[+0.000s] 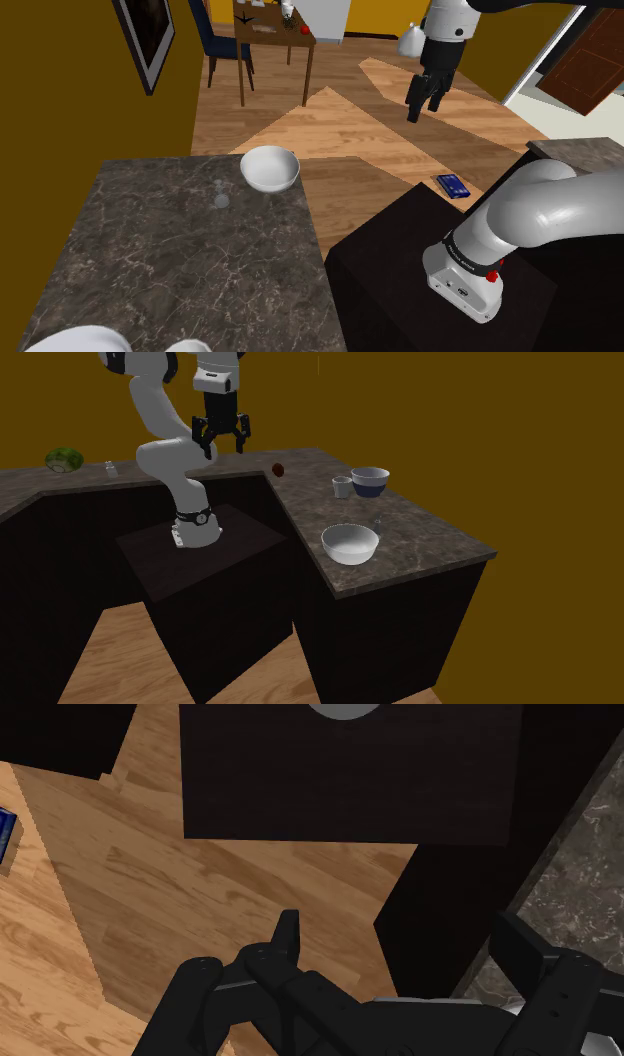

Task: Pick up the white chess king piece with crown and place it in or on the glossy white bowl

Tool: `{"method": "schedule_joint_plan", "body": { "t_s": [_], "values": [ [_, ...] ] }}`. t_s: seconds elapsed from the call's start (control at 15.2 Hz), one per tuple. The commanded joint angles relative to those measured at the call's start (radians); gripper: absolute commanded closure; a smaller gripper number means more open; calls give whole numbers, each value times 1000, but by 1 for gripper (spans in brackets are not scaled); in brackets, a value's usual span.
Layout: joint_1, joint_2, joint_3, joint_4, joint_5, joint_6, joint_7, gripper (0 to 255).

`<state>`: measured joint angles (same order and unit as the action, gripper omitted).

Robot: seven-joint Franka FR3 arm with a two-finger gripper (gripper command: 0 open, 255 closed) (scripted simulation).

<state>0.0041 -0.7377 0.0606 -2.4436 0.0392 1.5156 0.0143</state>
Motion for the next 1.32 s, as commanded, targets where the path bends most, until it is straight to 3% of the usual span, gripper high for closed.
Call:
{"method": "schedule_joint_plan", "body": {
  "t_s": [0.0,0.66,1.25],
  "values": [
    [0,0,0,0,0,0,0,0],
    [63,219,175,8,106,268,180,0],
    [89,504,321,128,92,482,358,0]
  ]
}}
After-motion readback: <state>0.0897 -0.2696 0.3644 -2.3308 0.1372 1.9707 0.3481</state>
